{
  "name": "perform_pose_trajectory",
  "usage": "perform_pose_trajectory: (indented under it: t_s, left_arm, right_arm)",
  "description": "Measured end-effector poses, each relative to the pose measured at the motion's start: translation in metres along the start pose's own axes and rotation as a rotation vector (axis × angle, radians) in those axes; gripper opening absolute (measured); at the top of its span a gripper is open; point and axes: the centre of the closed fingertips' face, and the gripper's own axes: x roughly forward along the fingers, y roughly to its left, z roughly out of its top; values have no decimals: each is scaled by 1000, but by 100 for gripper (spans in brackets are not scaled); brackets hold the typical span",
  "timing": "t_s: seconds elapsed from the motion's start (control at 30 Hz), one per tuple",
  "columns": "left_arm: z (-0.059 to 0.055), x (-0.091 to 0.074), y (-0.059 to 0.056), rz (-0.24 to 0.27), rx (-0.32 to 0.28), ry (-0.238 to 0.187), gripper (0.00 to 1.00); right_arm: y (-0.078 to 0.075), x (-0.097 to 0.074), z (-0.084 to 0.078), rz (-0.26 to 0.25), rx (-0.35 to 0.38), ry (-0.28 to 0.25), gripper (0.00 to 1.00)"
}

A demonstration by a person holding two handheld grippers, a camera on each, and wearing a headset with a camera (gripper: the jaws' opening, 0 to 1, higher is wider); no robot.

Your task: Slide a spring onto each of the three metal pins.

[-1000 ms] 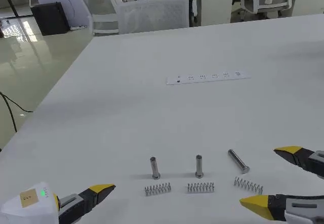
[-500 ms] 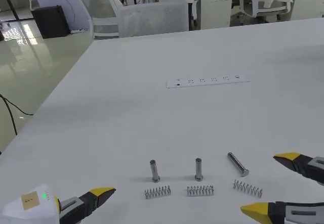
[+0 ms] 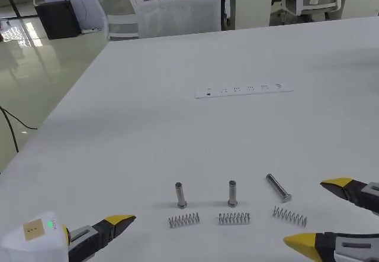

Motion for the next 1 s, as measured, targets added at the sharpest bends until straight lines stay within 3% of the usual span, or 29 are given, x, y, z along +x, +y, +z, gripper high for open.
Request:
perform_pose_trajectory:
  t_s: [0.43, 1.0]
  left_arm:
    - [-1, 0, -1, -1, -4, 2, 80]
    - [-2, -2, -1, 5, 3, 6, 79]
  right_arm:
    - [-3, 1, -5, -7, -10, 24, 70]
    - [-8, 3, 2, -9, -28, 20, 67]
